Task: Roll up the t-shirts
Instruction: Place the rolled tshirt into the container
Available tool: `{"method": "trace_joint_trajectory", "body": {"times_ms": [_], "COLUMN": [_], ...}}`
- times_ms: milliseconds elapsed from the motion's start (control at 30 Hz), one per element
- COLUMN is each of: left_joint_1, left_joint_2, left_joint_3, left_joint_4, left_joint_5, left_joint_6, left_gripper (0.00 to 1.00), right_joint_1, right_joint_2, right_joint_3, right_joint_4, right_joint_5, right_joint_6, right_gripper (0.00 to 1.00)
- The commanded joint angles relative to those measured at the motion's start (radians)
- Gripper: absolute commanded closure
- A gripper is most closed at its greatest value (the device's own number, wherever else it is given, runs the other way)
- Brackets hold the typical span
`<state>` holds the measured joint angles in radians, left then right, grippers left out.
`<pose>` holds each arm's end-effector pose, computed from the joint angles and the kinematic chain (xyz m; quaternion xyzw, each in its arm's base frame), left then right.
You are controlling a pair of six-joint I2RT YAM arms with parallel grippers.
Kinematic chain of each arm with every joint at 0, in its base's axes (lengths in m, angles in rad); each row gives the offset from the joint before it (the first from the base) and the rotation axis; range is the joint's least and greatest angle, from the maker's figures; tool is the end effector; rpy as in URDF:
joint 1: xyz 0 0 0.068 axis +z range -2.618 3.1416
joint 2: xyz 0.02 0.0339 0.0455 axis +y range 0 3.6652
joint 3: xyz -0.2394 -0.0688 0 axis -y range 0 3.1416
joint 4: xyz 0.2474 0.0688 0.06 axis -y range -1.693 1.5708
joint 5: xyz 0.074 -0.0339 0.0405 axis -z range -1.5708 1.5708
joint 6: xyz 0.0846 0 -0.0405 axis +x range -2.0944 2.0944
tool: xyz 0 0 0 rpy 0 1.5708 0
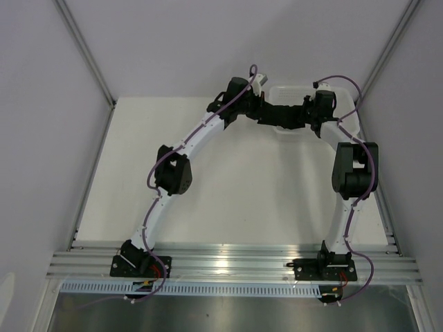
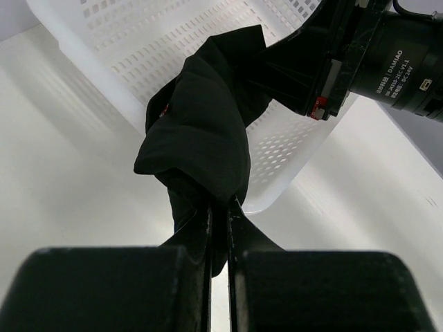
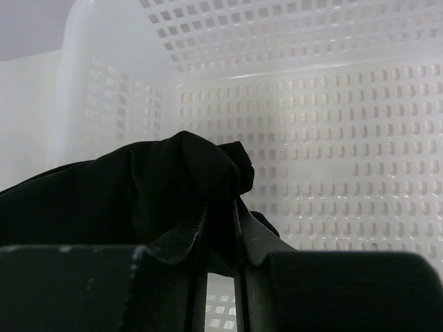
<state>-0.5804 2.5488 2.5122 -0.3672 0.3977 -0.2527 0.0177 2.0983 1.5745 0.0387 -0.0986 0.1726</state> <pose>0.4903 -0.3607 0.2384 0.2408 0.7894 -0.3693 0.4272 0.5245 0.0176 0.1748 0.0408 0.8546 0.0910 0.5096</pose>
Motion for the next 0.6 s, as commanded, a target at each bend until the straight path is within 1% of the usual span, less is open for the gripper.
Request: {"method": "trace_joint_trajectory", "body": {"times_ms": [0, 300, 567], "left_joint_1": [0.014, 0.031, 0.034], "left_joint_2": [-0.024, -0.064, -0.108], "left_joint_3": [0.053, 0.013, -0.022], "left_joint_4": [0.008, -0.035, -0.062], "left_joint_5": [0.004, 0.01, 0.035], "left_joint_6": [0.018, 0.04, 0.043], "left_gripper": [0.99, 0.99, 0.99], "right_joint_1": [0.034, 0.088, 0.103], "right_joint_2": [-0.014, -0.057, -0.112], "right_joint_3": [-0.011, -0.077, -0.168], "right_joint_4": [0.062, 0.073, 0.099], "right_joint_5": [-0.039, -0.082, -0.11], "right_joint_6": [0.027, 0.07, 0.114], "right_gripper": [1.0, 1.0, 1.0]}}
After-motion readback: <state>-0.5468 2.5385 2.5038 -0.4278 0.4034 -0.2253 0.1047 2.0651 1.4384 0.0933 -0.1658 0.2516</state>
